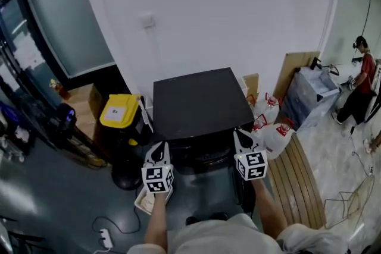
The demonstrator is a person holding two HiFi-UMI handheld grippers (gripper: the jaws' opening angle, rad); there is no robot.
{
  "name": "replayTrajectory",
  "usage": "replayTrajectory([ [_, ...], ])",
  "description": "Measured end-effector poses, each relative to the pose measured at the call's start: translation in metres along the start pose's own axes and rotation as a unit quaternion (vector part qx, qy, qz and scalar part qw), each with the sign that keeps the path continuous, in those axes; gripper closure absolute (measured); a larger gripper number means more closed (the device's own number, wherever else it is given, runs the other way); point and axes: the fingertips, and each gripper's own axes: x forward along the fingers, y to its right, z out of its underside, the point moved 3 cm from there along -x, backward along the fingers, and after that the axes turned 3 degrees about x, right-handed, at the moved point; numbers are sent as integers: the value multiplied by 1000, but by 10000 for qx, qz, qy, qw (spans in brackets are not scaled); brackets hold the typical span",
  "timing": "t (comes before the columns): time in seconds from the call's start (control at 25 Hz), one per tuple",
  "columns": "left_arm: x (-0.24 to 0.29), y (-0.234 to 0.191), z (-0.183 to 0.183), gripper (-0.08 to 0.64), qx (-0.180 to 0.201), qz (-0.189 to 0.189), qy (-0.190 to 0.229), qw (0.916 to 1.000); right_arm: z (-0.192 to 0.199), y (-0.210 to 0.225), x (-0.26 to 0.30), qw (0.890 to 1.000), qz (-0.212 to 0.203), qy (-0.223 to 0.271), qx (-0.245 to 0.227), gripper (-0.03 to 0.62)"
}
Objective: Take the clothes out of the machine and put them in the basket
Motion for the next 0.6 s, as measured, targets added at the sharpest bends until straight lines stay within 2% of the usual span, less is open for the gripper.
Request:
replayTrajectory([
  [0.2, -8, 4, -10, 541, 57, -31, 93, 9999, -4, 3, -10, 9999, 38, 65, 71, 568],
  [0.6, -16, 1, -8, 541, 8, -103, 61, 9999, -9, 1, -12, 9998, -31, 141, 135, 569],
])
